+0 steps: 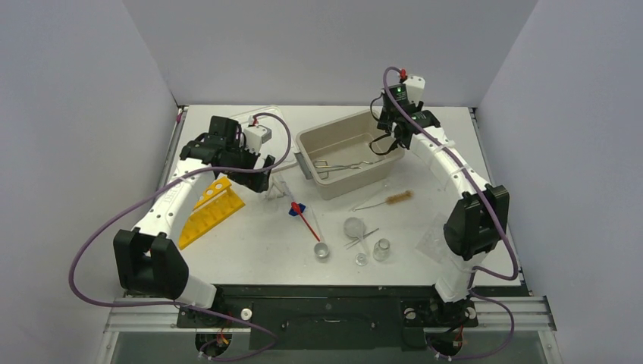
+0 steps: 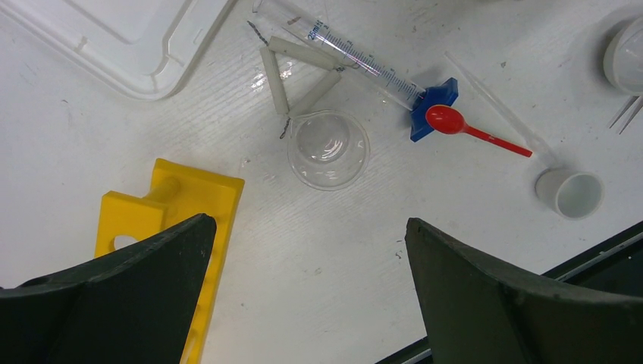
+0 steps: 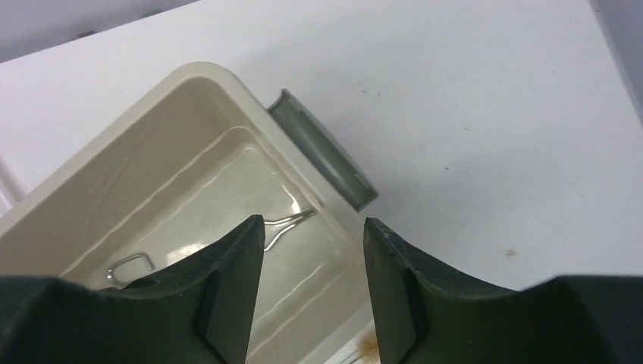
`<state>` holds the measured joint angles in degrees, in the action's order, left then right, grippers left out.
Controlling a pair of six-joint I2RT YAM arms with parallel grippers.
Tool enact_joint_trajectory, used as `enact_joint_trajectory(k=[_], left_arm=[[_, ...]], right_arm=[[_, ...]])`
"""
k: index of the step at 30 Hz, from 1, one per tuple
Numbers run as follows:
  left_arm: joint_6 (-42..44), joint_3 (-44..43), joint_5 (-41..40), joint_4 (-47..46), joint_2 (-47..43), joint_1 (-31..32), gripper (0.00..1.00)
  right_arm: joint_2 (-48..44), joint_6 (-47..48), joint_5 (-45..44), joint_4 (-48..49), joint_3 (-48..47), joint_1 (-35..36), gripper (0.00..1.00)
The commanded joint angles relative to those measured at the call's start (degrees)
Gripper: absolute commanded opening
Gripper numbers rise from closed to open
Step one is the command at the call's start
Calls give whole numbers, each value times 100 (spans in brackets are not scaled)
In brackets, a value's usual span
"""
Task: Organize the chemistry lab equipment
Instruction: Move the storage box to the center of the board.
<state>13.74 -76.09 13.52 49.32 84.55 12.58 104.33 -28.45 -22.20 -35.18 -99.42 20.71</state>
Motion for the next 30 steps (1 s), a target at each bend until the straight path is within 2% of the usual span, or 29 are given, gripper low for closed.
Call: enact_joint_trajectory(k=[1,7,11,14,19,22,24,27,30], left_arm=[[19,-21,15,-169,-262,-2,97],[48,-24,-6,-126,-351,-1,97],[78,-22,-20,-74,-405,-4,97],[120,10,-36,-37,-442,-3,97],[154,88,-66,-19,-544,-13,97],[156,135,-54,-19,-601,-10,97],[156,159,-47,-15,-628,-14,97],[156,170,-37,-10,-653,-17,97],[156,156,-35,19,-678,-6,97]], right_arm=[[-276,137,-579,-95,397,-94,47],[-360,11,-679,136,1057,-140,39],[-504,-168,-678,241,1470,-163,26],[-785,-332,-655,403,1928,-155,12],[-1562,-752,-640,563,2706,-41,7],[-1981,-956,-761,530,3005,85,7],[-2160,-1081,-837,485,3158,158,12],[-2303,-1209,-799,371,3234,171,25],[-2476,-1306,-848,211,3195,211,33]])
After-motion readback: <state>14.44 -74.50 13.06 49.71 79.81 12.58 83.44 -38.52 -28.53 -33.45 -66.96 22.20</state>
